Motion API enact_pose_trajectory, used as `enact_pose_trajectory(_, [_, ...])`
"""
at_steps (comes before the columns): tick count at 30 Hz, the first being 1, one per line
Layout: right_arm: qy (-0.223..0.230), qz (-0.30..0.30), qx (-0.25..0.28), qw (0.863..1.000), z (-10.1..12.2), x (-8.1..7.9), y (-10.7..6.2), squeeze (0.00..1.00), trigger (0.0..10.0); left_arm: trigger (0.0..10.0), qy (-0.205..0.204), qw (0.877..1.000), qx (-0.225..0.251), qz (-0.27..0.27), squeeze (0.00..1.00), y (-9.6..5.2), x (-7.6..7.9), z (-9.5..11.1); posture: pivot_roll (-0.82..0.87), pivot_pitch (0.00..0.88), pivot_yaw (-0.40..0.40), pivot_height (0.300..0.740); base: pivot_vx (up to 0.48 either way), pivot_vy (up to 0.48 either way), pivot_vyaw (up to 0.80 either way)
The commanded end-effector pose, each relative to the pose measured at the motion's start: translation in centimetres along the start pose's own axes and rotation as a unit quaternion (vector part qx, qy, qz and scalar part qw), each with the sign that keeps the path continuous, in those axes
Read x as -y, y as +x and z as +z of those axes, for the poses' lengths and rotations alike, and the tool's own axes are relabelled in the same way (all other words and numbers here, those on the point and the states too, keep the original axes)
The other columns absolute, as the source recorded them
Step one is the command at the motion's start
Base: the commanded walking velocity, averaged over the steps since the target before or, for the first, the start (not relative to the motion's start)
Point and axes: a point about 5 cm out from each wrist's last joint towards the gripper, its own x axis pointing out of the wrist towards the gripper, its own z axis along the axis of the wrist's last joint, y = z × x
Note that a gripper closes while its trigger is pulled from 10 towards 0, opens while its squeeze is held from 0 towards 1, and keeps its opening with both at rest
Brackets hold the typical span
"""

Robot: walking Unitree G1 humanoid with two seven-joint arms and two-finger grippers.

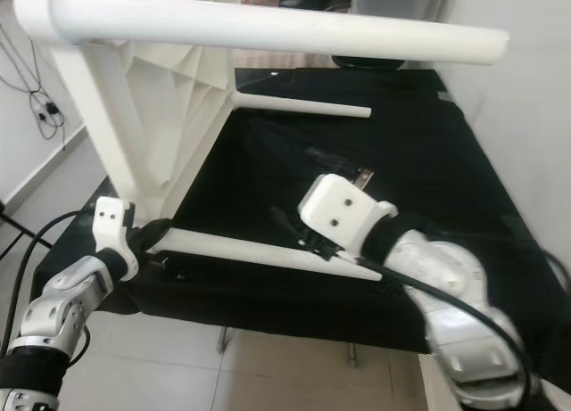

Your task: Building children table

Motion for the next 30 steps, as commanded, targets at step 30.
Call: enact_pose_trajectory(30, [-0.004, 0.007, 0.142, 0.990, 7.2, 5.3, -5.1, 0.00, 10.0, 10.0, 0.021, 0.999, 0.013, 0.023, 0.00, 0.3, -1.6, -0.4, -0.18, 0.115, 0.082, 0.740, 0.000, 0.000, 0.00])
